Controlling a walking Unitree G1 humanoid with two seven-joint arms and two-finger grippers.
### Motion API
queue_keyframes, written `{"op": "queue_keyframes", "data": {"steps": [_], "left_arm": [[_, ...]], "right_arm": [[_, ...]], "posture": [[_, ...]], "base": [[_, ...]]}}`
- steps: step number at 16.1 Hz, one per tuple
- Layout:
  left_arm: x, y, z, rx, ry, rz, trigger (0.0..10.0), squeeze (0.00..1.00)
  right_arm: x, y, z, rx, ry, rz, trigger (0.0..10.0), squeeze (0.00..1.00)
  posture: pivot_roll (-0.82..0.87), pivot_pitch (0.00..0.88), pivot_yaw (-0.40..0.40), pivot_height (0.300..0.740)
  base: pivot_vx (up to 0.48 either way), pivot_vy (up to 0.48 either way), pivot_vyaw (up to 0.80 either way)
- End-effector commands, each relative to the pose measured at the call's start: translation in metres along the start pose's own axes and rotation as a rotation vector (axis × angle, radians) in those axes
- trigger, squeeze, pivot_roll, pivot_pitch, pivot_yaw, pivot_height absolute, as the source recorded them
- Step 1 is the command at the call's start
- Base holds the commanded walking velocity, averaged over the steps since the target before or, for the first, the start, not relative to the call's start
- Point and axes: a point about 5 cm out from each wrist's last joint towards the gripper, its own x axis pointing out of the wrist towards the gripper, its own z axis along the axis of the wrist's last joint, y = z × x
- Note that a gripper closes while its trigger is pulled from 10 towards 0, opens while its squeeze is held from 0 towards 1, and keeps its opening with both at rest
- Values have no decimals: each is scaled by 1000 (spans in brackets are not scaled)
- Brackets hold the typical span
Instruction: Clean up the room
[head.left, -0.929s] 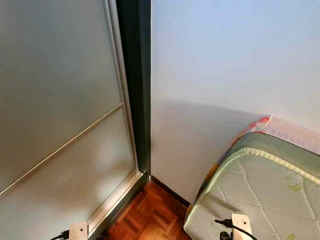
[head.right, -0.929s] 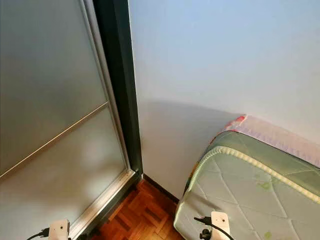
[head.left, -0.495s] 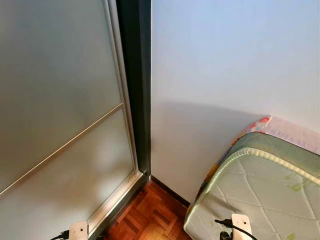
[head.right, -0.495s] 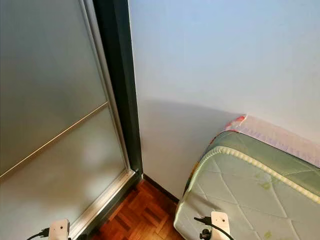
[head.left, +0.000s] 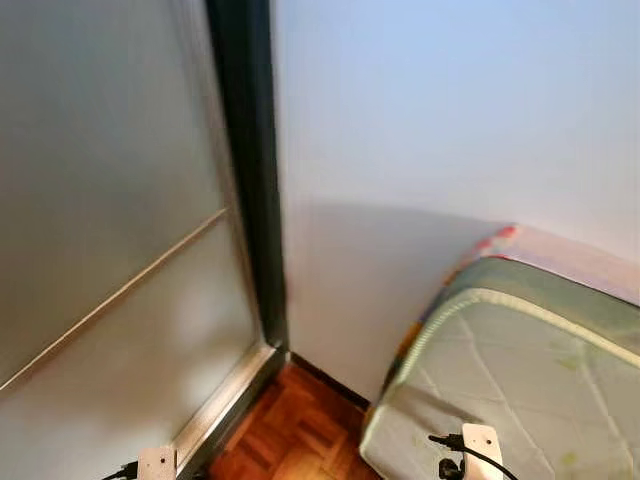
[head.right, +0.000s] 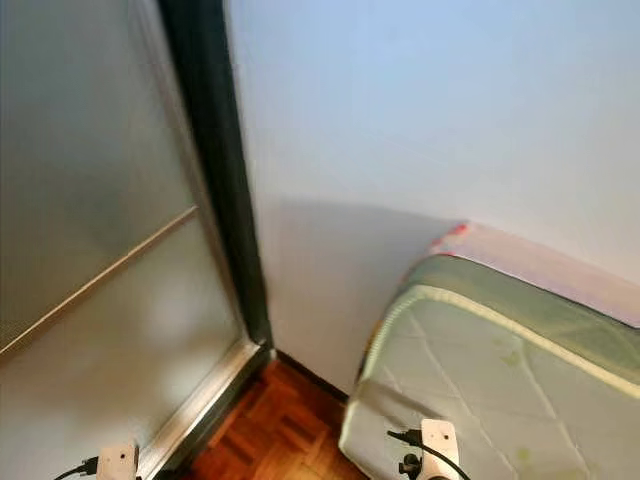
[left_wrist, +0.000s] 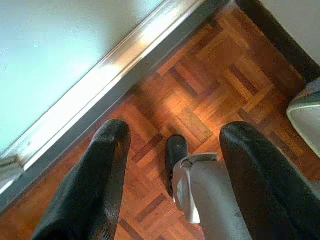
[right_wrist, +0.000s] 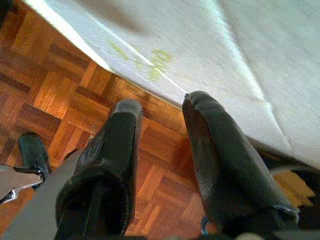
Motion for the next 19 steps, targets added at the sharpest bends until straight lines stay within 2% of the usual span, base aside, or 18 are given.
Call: {"op": "queue_keyframes", "data": {"steps": [1, 10, 13, 19], "left_arm": [[10, -28, 18, 51, 26, -62, 10000, 0], [10, -29, 19, 67, 20, -67, 10000, 0], [10, -30, 18, 106, 28, -82, 10000, 0], [8, -29, 13, 126, 47, -87, 10000, 0]], "right_arm": [[6, -10, 61, 106, -62, 52, 10000, 0], [6, -10, 61, 89, -55, 52, 10000, 0], [6, -9, 62, 78, -54, 54, 10000, 0], [6, -9, 62, 67, -48, 55, 10000, 0]], "posture": [[53, 0, -39, 740], [52, 0, -36, 740], [48, 0, -33, 740], [47, 0, -31, 740]], "base": [[0, 0, -750], [0, 0, -750], [0, 0, -750], [0, 0, -750]]}}
